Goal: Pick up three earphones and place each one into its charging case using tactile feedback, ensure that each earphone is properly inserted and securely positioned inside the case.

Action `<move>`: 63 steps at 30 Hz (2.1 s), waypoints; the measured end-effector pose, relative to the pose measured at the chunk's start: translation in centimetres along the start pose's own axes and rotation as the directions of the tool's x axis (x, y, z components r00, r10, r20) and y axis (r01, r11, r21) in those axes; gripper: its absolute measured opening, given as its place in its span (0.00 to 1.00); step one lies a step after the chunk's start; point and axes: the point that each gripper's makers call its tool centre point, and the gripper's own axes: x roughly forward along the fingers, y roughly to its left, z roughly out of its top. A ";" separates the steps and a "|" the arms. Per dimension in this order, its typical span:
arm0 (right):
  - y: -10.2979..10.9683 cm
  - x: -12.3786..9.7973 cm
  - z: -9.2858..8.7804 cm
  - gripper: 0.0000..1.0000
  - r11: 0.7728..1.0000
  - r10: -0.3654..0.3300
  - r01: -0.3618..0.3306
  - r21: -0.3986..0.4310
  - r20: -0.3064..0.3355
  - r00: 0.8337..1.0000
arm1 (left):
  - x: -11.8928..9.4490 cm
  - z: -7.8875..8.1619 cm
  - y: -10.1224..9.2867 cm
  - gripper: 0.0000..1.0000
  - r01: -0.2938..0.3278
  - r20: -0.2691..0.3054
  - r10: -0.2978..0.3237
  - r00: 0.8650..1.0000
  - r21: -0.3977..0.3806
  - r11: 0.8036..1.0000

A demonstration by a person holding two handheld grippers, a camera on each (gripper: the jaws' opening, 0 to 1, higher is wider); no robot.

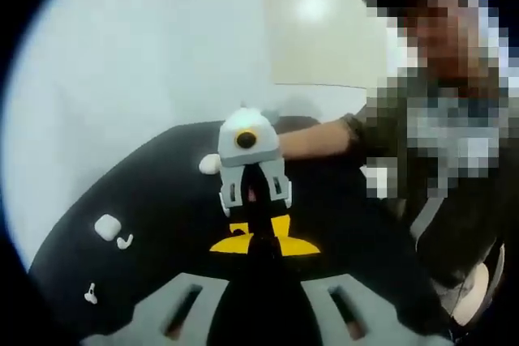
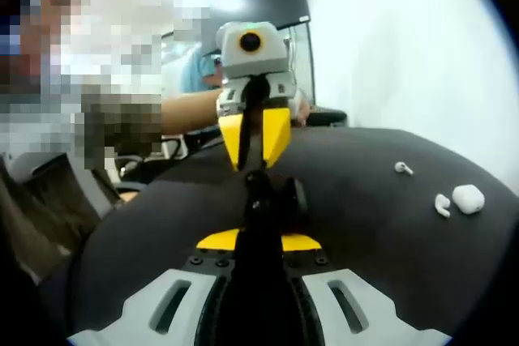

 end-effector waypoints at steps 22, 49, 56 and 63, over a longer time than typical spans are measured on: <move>0.0 0.0 0.1 0.18 1.000 0.001 -0.001 0.000 0.000 1.000 | -0.2 0.0 -0.4 0.07 -0.003 -0.026 0.003 1.000 0.013 1.000; 0.0 0.0 0.0 0.18 1.000 0.002 -0.002 -0.002 0.001 1.000 | 0.9 -0.1 0.2 0.11 -0.017 -0.149 0.026 0.988 0.064 0.998; 0.0 0.0 0.0 0.18 1.000 0.001 -0.001 -0.004 0.002 1.000 | 0.6 -0.9 0.9 0.12 -0.057 -0.235 0.077 0.969 0.092 0.994; 0.1 0.0 0.0 0.18 1.000 0.001 -0.001 -0.003 0.000 1.000 | 0.5 -1.7 0.9 0.06 -0.066 -0.269 0.097 0.958 0.123 0.990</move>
